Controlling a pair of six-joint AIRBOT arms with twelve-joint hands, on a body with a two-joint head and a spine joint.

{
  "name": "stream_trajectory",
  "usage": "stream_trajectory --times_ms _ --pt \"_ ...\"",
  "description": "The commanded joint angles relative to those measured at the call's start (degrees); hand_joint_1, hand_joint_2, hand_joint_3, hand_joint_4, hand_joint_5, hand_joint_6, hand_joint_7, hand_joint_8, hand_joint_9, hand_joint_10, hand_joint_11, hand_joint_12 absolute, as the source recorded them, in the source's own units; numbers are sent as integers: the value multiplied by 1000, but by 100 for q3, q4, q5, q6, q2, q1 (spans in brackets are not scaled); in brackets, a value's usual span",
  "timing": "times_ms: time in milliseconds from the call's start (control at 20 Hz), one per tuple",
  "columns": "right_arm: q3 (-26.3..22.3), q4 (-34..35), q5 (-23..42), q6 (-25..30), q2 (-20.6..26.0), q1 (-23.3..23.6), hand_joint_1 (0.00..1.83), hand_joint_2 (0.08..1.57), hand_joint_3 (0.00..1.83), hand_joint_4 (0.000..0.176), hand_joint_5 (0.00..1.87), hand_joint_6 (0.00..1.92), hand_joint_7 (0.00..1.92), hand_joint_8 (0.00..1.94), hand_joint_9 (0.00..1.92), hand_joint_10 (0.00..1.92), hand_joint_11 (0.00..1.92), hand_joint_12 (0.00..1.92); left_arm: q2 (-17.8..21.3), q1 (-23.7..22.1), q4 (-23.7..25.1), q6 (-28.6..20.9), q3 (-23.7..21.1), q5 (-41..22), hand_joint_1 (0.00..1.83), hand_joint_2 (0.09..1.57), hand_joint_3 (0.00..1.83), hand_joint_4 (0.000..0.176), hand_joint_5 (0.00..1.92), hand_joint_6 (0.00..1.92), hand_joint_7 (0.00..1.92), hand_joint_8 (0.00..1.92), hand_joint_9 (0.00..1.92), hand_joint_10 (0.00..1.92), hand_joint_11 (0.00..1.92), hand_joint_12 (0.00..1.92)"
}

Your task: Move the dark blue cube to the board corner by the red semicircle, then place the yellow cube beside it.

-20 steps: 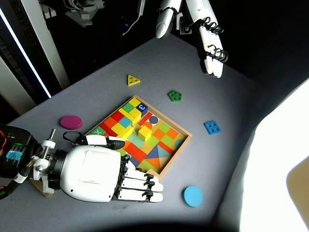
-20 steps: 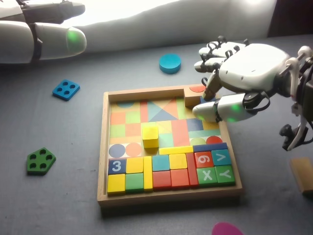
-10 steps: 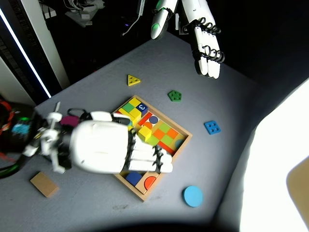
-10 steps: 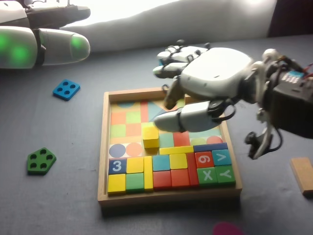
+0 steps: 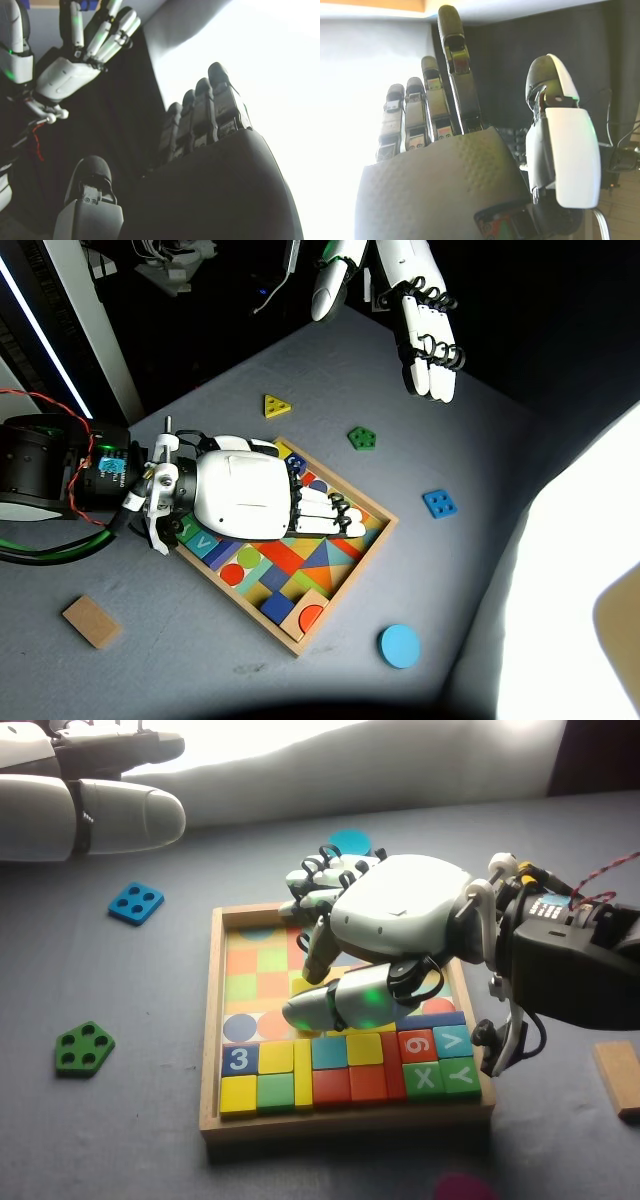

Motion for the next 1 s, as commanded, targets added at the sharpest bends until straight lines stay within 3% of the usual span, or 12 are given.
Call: stream_trajectory --times_ms 0,250,700,850,950 --pt "-18 -19 588 0 24 18 0 1165 0 0 916 9 273 12 42 12 0 0 -7 -68 -89 3 4 -133 0 1191 0 32 0 0 4 1 11 3 0 267" --pt "-18 -20 627 -58 -7 -21 0 1168 0 0 906 3 236 0 22 3 0 0 -11 -65 23 3 23 37 0 1190 0 23 1 0 11 0 24 3 0 306" --pt "-18 -20 653 -115 -32 113 0 1160 0 0 924 10 258 6 47 11 0 0 -20 -49 45 4 68 37 0 1184 0 31 12 1 10 1 33 2 0 333" --pt "-16 -28 649 -193 -121 15 0 1159 0 0 914 4 263 5 53 12 0 0 -29 -49 95 4 112 10 0 1188 1 30 8 1 0 0 2 0 0 234" --pt "-14 -28 635 -246 -154 -51 0 1159 0 0 914 4 266 6 60 14 0 0 -36 -49 103 4 129 -37 0 1194 2 31 16 3 7 1 14 3 0 277"
